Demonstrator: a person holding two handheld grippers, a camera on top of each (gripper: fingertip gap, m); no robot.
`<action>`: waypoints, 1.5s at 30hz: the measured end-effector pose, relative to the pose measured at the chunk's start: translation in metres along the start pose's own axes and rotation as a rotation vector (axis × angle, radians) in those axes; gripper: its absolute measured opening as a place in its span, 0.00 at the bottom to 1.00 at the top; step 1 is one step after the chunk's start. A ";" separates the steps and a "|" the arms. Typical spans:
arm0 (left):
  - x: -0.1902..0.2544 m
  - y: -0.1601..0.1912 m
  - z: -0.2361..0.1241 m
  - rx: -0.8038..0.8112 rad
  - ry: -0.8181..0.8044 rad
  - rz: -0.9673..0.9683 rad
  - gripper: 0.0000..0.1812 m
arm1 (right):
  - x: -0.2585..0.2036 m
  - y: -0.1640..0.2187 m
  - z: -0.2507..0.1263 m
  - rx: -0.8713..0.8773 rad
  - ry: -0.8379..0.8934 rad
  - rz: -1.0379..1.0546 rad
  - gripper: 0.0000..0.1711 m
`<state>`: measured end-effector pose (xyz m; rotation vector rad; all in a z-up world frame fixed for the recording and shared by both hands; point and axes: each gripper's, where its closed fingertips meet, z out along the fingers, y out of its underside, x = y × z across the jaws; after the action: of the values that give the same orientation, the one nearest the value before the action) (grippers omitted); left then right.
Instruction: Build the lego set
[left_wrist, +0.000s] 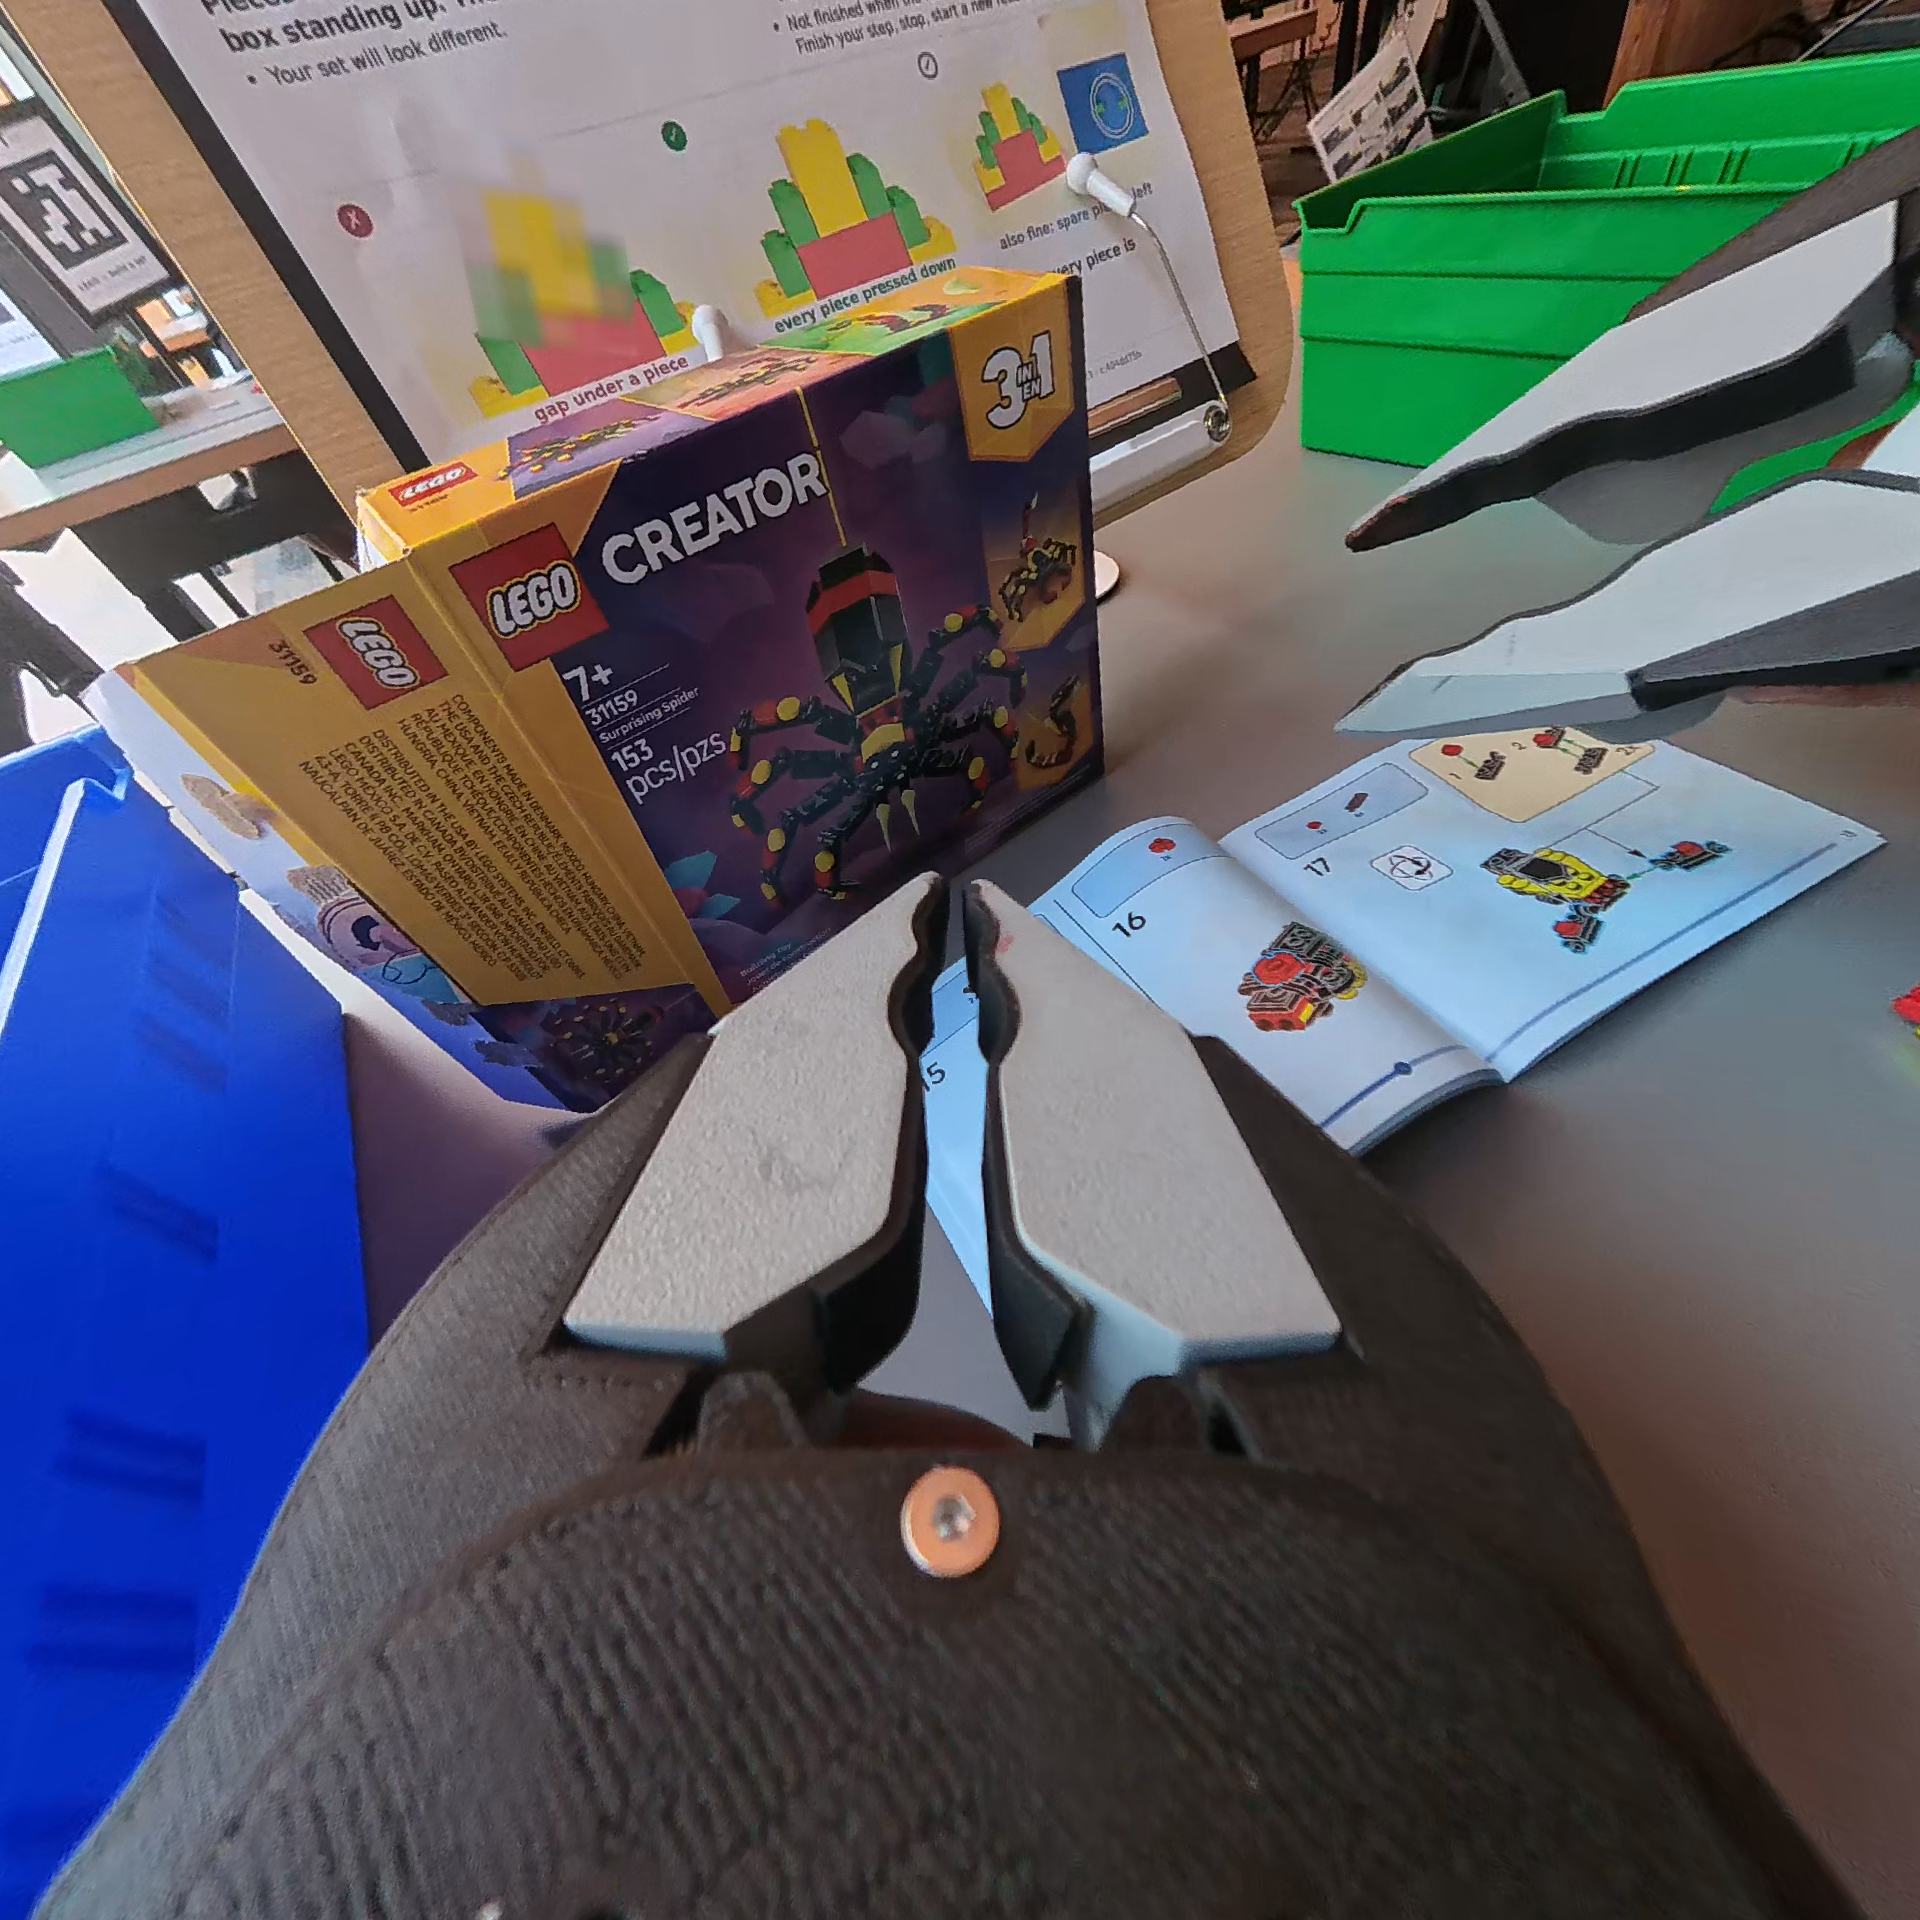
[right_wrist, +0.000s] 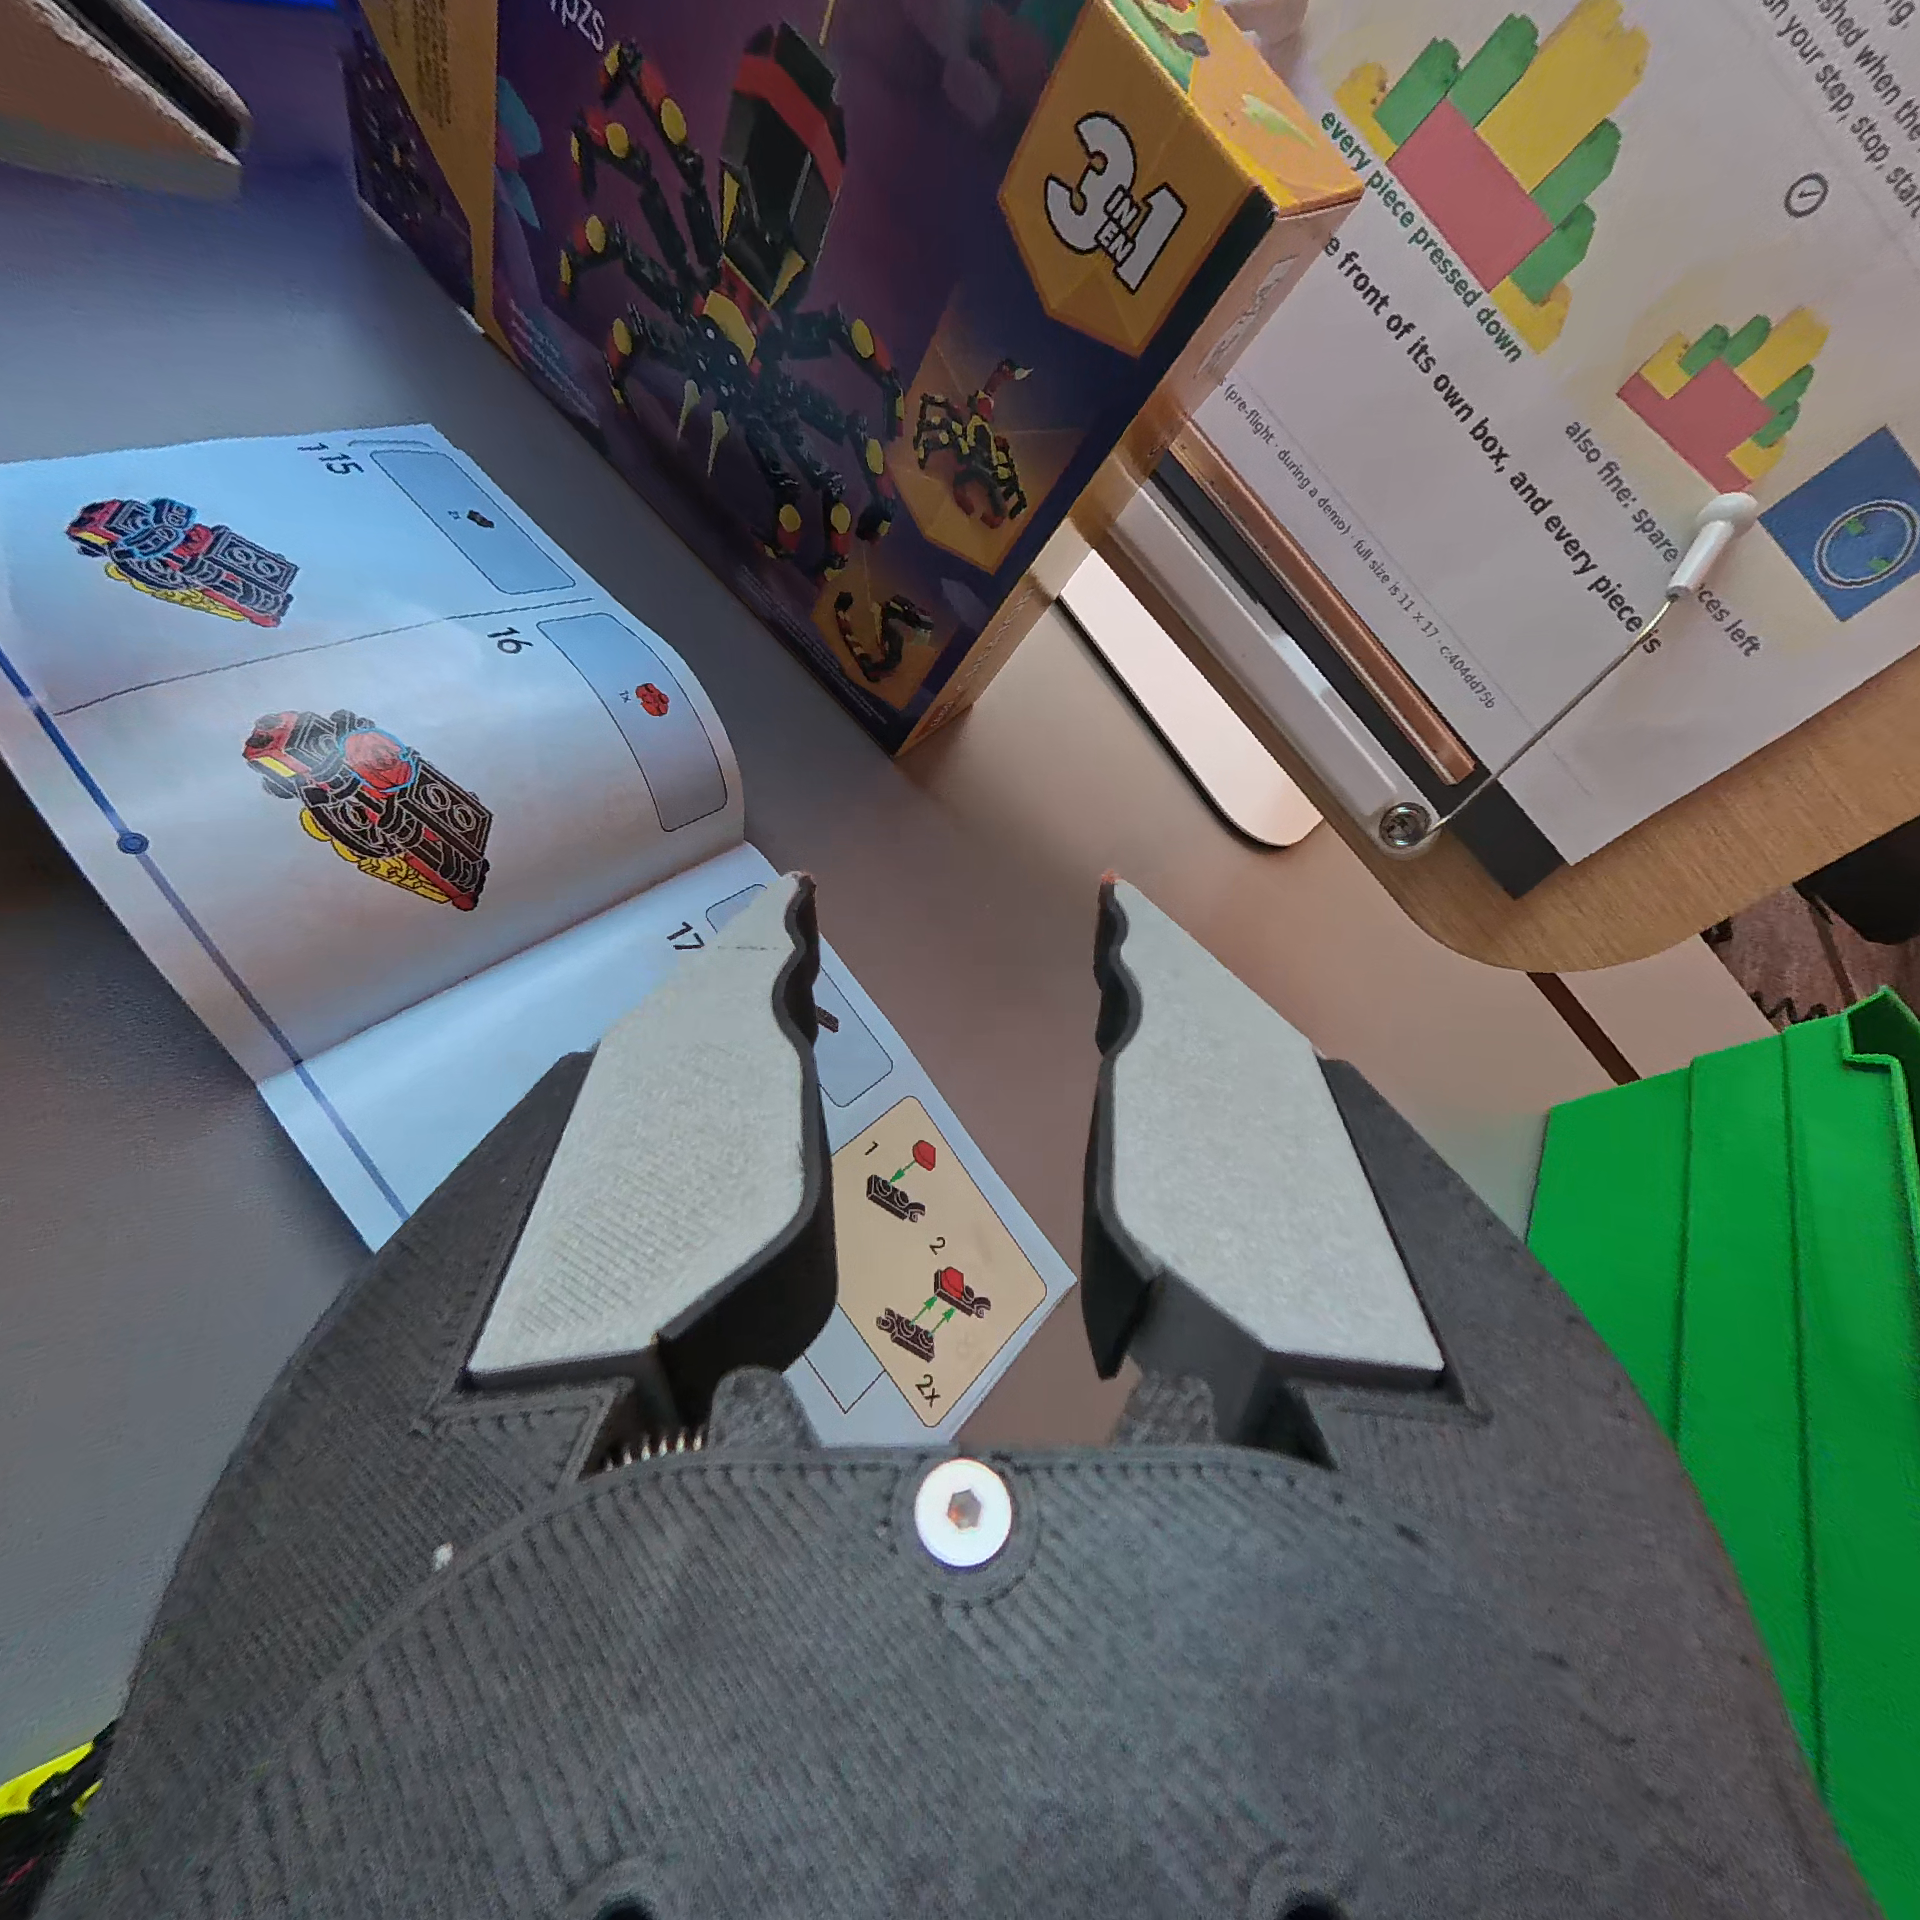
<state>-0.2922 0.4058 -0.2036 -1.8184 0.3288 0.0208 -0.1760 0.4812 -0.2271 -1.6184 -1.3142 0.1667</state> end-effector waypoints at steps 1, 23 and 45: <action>0.000 0.000 0.000 -0.001 0.001 0.001 0.01 | 0.000 0.000 0.000 0.001 0.000 0.001 0.29; -0.017 -0.001 -0.005 -0.012 -0.054 -0.081 0.00 | 0.009 -0.005 -0.003 0.058 0.012 0.105 0.34; 0.057 0.020 -0.007 -0.174 0.371 -0.391 0.14 | 0.064 0.043 0.006 -0.064 0.124 0.188 0.22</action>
<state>-0.2436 0.3822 -0.2305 -2.0298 0.2295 -0.5817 -0.1259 0.5393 -0.2330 -1.7779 -1.0830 0.1370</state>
